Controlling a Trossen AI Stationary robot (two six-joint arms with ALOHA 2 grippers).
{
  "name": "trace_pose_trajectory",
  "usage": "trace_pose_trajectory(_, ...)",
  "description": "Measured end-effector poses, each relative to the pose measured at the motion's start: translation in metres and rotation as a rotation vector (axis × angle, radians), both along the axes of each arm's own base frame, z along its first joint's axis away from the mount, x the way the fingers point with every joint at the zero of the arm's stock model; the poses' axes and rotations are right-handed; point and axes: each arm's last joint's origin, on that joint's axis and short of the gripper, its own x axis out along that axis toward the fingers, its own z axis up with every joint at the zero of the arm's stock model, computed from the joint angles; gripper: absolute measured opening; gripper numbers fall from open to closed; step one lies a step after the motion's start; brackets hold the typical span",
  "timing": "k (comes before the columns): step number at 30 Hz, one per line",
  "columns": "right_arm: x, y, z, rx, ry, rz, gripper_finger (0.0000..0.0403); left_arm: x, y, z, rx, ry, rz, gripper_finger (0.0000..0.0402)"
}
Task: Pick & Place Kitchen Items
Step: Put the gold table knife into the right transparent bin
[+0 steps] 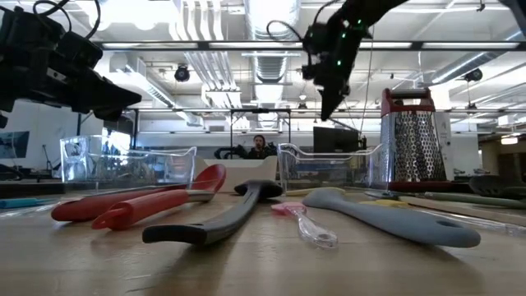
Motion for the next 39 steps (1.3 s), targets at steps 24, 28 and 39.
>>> trace_pose_trajectory(24,0.009,-0.04,-0.123,0.288,0.305,0.014,0.0027,0.0,0.0,0.0,0.0,0.0,0.0,0.001)
trace_pose_trajectory(28,0.008,-0.044,-0.134,0.31,0.318,0.007,0.0027,0.0,0.0,0.0,0.0,0.0,0.0,0.001)
trace_pose_trajectory(39,0.005,-0.053,-0.144,0.34,0.31,-0.012,0.0027,0.0,0.0,0.0,0.0,0.0,0.0,0.001)
